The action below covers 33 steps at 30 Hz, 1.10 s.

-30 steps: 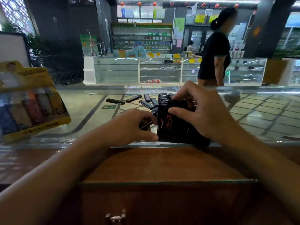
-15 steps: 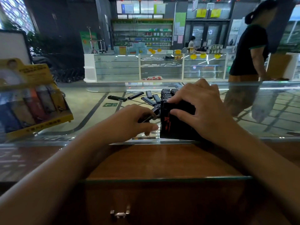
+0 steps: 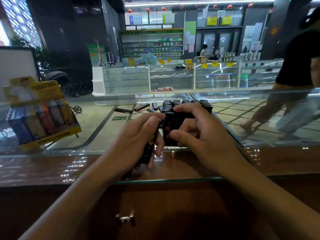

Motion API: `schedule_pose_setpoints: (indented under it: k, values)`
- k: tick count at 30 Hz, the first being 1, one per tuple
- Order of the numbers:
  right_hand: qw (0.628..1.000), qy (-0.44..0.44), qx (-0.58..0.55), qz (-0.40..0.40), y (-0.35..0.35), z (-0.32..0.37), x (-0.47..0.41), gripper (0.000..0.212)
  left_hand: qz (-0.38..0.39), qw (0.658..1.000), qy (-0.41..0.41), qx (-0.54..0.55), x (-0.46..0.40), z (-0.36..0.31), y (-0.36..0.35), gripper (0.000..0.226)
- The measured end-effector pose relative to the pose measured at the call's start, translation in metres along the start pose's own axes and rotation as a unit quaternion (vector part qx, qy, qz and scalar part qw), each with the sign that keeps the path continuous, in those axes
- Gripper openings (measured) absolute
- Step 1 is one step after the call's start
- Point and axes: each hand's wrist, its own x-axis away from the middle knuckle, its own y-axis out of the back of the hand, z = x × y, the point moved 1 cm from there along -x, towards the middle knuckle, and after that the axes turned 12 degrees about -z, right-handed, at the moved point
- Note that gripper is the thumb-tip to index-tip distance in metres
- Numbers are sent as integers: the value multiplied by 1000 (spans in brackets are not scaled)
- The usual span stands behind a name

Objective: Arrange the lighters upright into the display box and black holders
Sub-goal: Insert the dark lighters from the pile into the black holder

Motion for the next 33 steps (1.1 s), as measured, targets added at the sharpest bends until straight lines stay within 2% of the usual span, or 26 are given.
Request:
schedule_pose_setpoints:
  k: [6,9,12,15,19,23,27,31,33]
  values:
    - [992,-47,-108,55,-9,-2,15,13,68,997,18,38,14,0,-19,37]
    - [985,-99,-126,69,-7,-6,12,15,82,995,46,31,15,-1,-21,40]
    - [986,-126,-111,24,-4,-10,9,12,74,996,57,1,17,0,-21,36]
    - [964,-185,-182,-50,-1,-13,7,4,63,995,74,-14,17,3,-18,32]
    - [960,-186,-188,-90,1,-10,4,2,93,993,67,-32,18,3,-17,23]
    - [964,-159,-192,-90,0,-8,4,8,117,991,59,-35,18,0,-18,29]
    - [968,-144,-192,-70,1,-4,6,18,125,990,47,-41,17,2,-16,24]
    - [971,-138,-187,-51,1,-4,9,32,109,992,61,-1,18,6,-13,23]
    - [972,-136,-180,-67,1,-6,10,30,75,995,62,18,20,5,-13,19]
